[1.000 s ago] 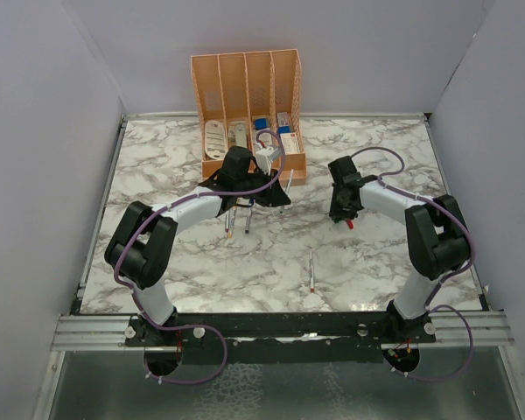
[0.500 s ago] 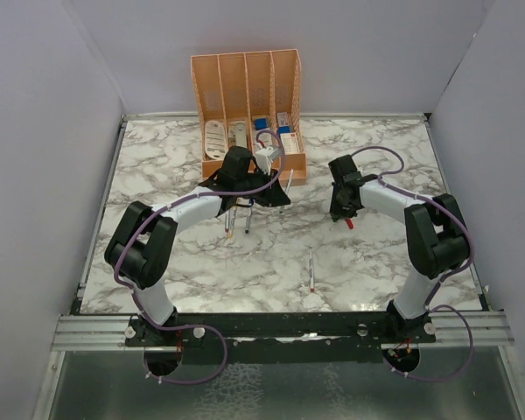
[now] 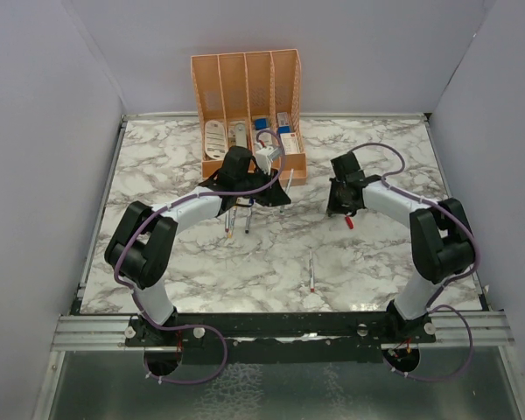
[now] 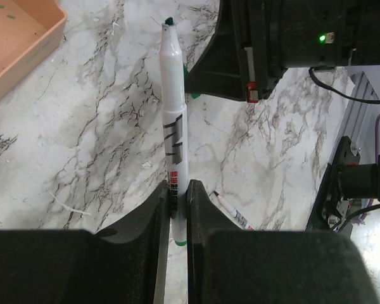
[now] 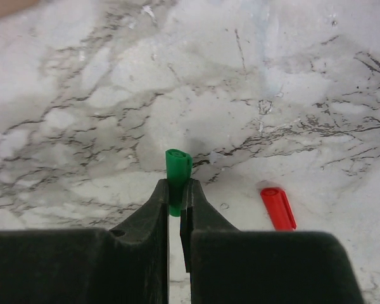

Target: Insert the pens into the pen caps

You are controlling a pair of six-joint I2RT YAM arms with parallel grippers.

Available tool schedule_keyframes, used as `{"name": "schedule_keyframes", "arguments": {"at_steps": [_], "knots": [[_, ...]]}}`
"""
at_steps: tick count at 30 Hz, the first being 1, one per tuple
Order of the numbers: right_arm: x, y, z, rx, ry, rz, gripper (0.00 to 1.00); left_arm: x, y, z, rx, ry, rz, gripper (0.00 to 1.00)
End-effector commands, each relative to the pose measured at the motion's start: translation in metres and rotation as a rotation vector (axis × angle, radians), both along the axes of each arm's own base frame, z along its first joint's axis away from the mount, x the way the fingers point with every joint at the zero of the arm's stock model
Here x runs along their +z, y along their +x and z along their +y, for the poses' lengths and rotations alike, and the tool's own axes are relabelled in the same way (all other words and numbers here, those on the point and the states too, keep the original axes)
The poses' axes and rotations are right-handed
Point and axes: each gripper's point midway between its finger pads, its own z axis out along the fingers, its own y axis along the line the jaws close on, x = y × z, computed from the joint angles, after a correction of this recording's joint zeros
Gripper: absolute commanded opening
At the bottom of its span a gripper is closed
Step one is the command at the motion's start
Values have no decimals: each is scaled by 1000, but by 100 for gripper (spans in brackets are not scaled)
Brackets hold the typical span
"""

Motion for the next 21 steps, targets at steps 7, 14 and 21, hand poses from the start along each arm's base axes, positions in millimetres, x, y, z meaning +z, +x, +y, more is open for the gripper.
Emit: {"name": "schedule_keyframes", "arguments": {"at_steps": [7, 14, 21], "knots": [[115, 37, 25, 33, 199, -388, 1, 20, -12, -6, -93, -89, -72, 0], [186, 36, 32, 72, 314, -635, 1, 39, -38, -22, -214, -138, -126, 0], [242, 19, 41, 134, 488, -931, 1, 65, -55, -45, -281, -214, -119, 0]]}}
